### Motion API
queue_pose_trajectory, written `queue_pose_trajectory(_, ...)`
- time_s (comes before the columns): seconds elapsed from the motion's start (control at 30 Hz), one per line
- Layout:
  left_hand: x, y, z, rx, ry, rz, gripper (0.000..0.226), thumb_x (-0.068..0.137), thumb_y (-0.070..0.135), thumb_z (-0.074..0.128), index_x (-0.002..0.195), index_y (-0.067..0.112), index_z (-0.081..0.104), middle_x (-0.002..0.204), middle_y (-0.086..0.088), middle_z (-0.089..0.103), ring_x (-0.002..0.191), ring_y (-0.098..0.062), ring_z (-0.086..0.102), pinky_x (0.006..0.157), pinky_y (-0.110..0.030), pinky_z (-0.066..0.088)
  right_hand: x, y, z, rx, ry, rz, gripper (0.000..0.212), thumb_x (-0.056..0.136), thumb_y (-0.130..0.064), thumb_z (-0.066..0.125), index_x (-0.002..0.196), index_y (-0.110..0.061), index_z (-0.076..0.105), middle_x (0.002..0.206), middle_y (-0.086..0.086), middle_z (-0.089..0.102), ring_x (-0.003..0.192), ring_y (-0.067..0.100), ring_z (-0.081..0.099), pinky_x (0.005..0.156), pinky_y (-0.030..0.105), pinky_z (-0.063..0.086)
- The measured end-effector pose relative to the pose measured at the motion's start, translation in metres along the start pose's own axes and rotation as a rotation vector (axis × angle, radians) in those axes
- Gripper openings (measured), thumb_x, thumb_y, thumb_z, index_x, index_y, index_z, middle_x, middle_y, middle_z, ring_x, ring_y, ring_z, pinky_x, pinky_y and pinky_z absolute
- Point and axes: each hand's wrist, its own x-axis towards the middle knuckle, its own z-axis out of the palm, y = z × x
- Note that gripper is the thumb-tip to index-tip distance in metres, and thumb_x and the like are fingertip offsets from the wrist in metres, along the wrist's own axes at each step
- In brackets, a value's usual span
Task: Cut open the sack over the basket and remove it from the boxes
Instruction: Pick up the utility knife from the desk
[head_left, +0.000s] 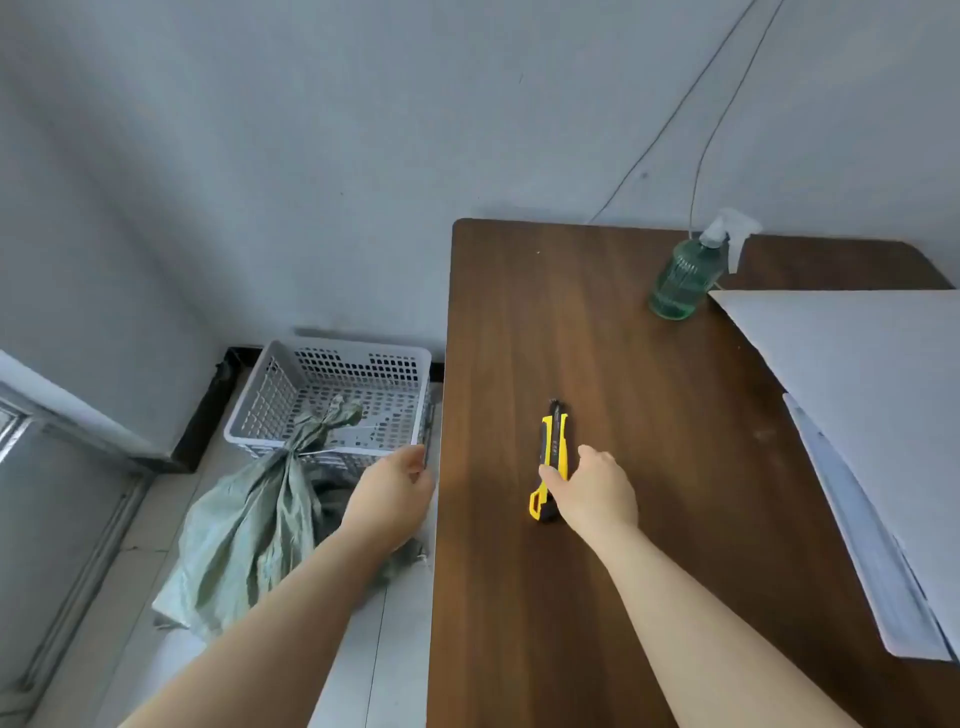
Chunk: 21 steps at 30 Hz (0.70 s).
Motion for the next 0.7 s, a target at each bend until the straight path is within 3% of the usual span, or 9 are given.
queue_pose_trajectory(0.13,0.018,-0.010,0.026,-0.003,-0.052,-0.050,0.046,0.093,0.023,0.042,0.138,0.017,0.048,0.135,-0.001,0.059,0.111,-0.020,0.061,0.090,-0.029,0.049,0.016,-0.003,0.016,-0.016,0.036,0.027,0.046,0.081,-0.051,0.063,0.101,-0.011,0.056,0.103,0.006,0.059,0.095,0.026,0.060,0.076,0.038,0.053)
queue_pose_trajectory(0.23,0.024,-0.016,0.042,-0.060,-0.073,-0.062,0.038,0.093,0.021,0.043,0.128,0.022,0.056,0.120,0.003,0.067,0.093,-0.016,0.067,0.078,-0.032,0.056,0.024,-0.004,0.026,0.004,0.014,0.029,0.044,0.082,-0.045,0.065,0.106,-0.011,0.053,0.105,0.006,0.056,0.095,0.024,0.060,0.074,0.035,0.053)
queue_pose_trajectory(0.33,0.025,-0.016,0.045,-0.087,-0.043,-0.072,0.040,0.093,0.020,0.043,0.132,0.022,0.053,0.123,0.004,0.064,0.088,-0.014,0.065,0.068,-0.025,0.052,0.028,-0.006,0.028,0.027,-0.016,0.048,0.041,0.084,-0.036,0.064,0.110,-0.009,0.050,0.107,0.009,0.054,0.094,0.025,0.061,0.076,0.037,0.056)
queue_pose_trajectory(0.47,0.016,-0.018,0.032,-0.071,-0.048,-0.089,0.046,0.094,0.024,0.044,0.140,0.018,0.047,0.134,0.001,0.059,0.101,-0.013,0.062,0.078,-0.022,0.046,0.023,-0.013,0.021,0.143,-0.063,-0.001,0.031,0.089,-0.022,0.058,0.113,-0.005,0.048,0.103,0.007,0.049,0.086,0.022,0.055,0.067,0.030,0.047)
queue_pose_trajectory(0.57,0.006,-0.019,0.011,-0.075,-0.034,-0.087,0.045,0.094,0.024,0.043,0.138,0.017,0.048,0.126,-0.004,0.064,0.089,-0.020,0.067,0.073,-0.030,0.054,0.013,-0.024,0.013,0.216,-0.093,-0.064,0.030,0.089,-0.020,0.059,0.113,-0.009,0.044,0.104,0.008,0.055,0.086,0.024,0.060,0.069,0.034,0.055)
queue_pose_trajectory(0.7,-0.006,-0.030,-0.028,-0.084,0.061,-0.097,0.038,0.094,0.021,0.046,0.130,0.012,0.056,0.123,-0.003,0.065,0.093,-0.024,0.067,0.082,-0.033,0.052,-0.001,-0.054,0.007,0.261,-0.129,-0.187,0.029,0.092,-0.020,0.056,0.116,-0.014,0.042,0.100,0.007,0.057,0.078,0.022,0.062,0.062,0.033,0.056)
